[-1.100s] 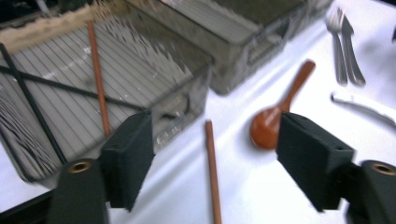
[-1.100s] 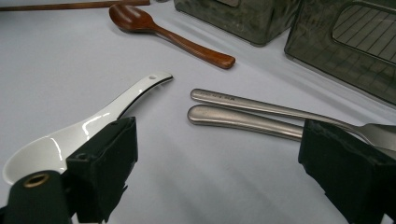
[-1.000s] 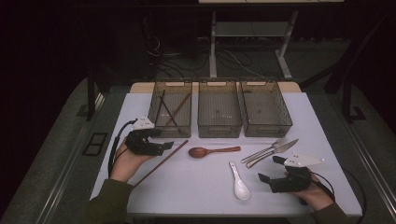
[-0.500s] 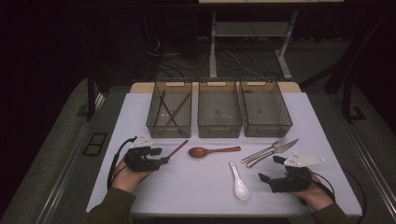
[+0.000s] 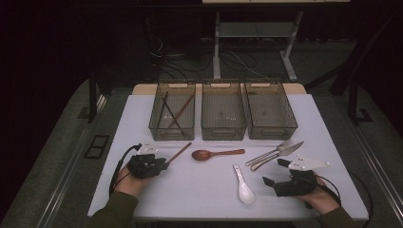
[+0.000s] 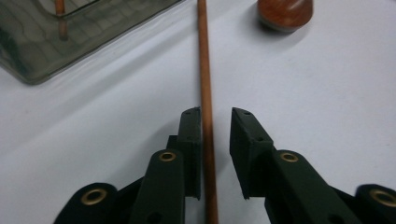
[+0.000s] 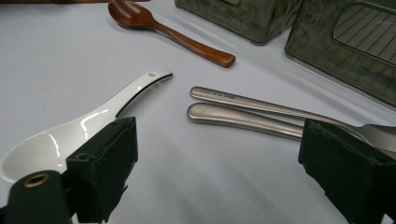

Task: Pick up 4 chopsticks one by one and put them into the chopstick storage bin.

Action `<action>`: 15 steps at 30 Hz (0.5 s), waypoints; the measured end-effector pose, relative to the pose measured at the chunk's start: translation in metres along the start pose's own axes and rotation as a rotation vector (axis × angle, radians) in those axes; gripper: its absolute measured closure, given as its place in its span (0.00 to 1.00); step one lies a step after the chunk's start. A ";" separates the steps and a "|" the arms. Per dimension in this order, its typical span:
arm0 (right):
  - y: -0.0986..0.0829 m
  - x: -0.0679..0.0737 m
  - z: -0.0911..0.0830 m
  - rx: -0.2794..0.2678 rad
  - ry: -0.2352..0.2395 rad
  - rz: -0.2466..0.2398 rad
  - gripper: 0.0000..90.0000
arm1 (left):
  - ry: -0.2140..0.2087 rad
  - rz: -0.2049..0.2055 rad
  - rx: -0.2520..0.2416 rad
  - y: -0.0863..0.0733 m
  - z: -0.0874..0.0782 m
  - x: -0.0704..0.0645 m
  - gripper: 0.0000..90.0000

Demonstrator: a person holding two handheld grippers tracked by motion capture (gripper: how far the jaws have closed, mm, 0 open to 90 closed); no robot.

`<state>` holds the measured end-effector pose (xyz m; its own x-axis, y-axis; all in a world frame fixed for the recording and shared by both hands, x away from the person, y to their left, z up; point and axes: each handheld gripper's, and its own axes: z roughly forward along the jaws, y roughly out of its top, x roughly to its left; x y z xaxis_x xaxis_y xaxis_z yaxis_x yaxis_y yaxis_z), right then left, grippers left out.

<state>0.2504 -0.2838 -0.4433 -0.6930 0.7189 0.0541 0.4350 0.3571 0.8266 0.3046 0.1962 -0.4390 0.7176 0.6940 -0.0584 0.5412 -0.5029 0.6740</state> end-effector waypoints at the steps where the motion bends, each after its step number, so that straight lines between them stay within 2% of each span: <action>1: 0.000 0.000 0.000 0.000 0.000 0.001 0.13 | 0.000 -0.014 0.001 -0.001 0.001 0.000 0.83; 6: 0.000 0.000 0.000 -0.002 0.002 0.000 0.13 | -0.019 -0.018 0.005 -0.003 0.002 0.004 0.88; 15: 0.000 0.000 0.000 0.001 -0.001 -0.002 0.13 | -0.019 -0.017 0.002 -0.003 0.003 0.004 0.93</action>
<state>0.2503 -0.2840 -0.4432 -0.6931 0.7189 0.0518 0.4344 0.3592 0.8260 0.3072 0.1993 -0.4436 0.7163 0.6927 -0.0840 0.5546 -0.4921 0.6710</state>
